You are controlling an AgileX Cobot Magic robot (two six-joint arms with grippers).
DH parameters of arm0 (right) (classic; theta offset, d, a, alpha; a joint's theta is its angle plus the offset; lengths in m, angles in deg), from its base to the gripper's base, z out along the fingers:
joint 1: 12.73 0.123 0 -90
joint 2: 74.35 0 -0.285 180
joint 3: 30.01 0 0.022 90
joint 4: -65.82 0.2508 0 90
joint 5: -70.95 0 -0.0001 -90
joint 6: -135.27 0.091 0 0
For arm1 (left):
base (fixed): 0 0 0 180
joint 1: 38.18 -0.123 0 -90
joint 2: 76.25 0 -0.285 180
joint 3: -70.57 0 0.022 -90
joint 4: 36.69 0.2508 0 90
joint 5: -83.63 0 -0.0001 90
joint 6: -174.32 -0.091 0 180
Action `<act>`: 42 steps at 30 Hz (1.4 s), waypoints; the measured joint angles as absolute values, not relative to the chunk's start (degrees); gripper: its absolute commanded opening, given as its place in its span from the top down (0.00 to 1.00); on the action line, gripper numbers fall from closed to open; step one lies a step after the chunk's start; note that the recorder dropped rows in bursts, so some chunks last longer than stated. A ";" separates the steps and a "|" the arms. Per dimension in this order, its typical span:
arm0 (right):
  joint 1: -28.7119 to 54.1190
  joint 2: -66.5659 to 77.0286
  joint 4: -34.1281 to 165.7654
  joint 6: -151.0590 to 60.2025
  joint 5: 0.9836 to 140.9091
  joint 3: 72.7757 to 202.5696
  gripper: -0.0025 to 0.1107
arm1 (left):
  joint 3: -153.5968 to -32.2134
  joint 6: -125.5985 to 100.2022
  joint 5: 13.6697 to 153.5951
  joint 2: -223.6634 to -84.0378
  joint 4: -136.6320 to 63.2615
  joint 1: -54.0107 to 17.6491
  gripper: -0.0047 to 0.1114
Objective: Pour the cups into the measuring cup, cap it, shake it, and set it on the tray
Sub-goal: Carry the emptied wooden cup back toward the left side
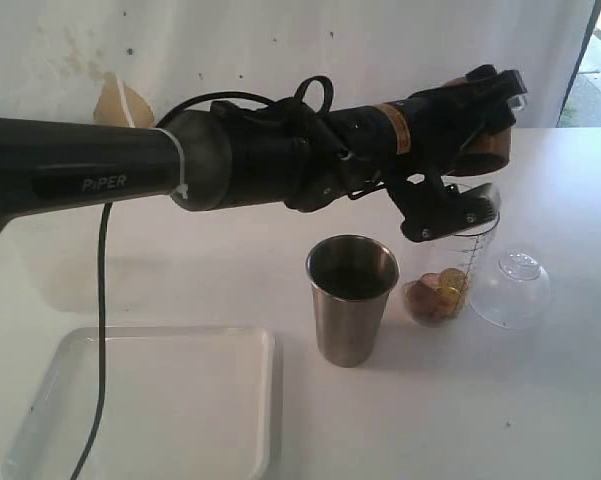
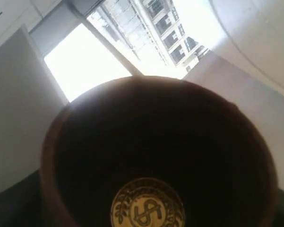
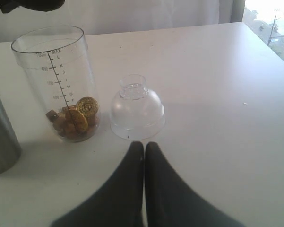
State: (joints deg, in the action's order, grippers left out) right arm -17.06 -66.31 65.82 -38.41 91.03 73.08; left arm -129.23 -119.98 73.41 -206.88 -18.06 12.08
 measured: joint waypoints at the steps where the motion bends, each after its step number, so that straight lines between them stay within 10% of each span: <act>1: -17.06 -66.31 65.82 -38.41 91.03 73.08 0.98 | -129.23 -119.33 73.57 -206.81 -18.55 12.08 0.96; 26: -17.06 -66.31 65.82 -38.41 91.03 73.08 0.98 | -129.23 -109.37 51.83 -199.75 -108.72 11.81 0.96; 42: -17.06 -66.31 65.82 -38.41 91.03 73.08 0.98 | -128.80 -111.21 71.17 -195.13 -136.52 10.99 0.96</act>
State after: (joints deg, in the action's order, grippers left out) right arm -17.06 -66.31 65.82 -38.41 91.03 73.08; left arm -128.80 -111.21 71.17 -195.13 -136.52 10.99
